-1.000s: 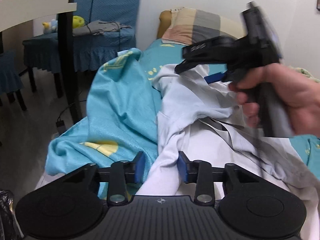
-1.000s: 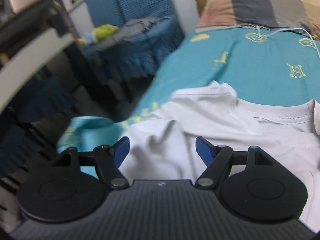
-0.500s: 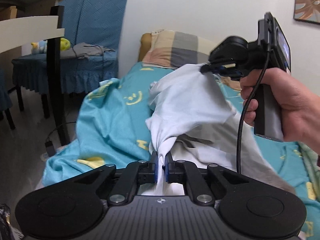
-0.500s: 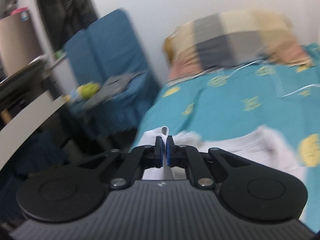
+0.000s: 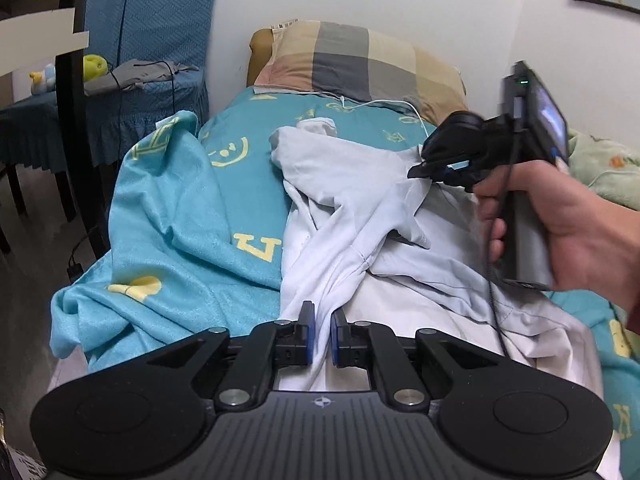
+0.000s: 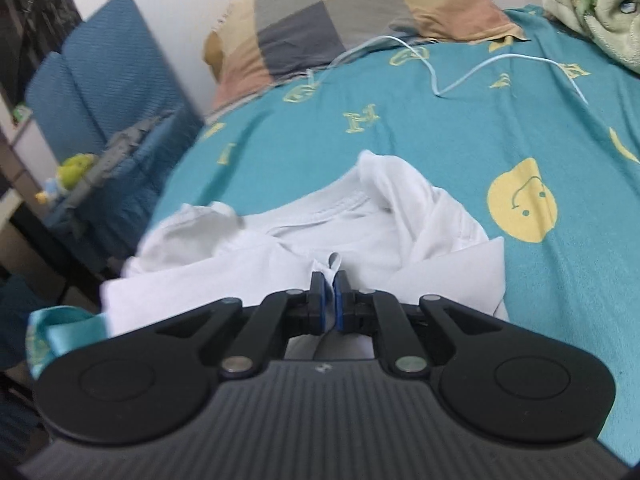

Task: Fold clothes

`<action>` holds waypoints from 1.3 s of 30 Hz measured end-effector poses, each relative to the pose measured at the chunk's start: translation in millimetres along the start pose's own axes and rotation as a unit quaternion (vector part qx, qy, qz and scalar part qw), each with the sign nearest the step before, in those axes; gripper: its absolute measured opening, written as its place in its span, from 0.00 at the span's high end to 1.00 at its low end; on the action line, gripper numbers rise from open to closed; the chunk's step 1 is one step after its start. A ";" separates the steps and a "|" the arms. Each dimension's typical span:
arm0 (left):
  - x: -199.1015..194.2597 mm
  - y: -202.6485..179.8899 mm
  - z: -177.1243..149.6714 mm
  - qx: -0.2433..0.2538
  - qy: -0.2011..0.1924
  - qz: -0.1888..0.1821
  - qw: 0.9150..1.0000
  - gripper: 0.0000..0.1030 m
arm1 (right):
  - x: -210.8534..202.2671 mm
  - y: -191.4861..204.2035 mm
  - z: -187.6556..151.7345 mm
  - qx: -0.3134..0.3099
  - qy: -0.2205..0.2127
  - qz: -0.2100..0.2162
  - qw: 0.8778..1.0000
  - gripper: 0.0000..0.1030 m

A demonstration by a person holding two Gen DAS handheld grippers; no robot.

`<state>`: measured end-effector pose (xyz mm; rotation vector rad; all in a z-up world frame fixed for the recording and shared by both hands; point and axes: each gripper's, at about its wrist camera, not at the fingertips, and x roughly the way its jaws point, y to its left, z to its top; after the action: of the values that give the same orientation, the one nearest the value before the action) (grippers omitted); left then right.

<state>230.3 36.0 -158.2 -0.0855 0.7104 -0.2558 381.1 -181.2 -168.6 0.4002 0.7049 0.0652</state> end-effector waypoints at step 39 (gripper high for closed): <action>-157.4 124.0 -42.9 -0.040 0.124 -0.030 0.991 0.49 | -365.9 -39.8 -157.6 -0.052 0.015 0.124 0.991 0.37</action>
<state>112.8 197.2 -111.3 -0.1526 0.9665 -0.2992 -2.2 -235.1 -66.4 0.3851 0.6748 0.3419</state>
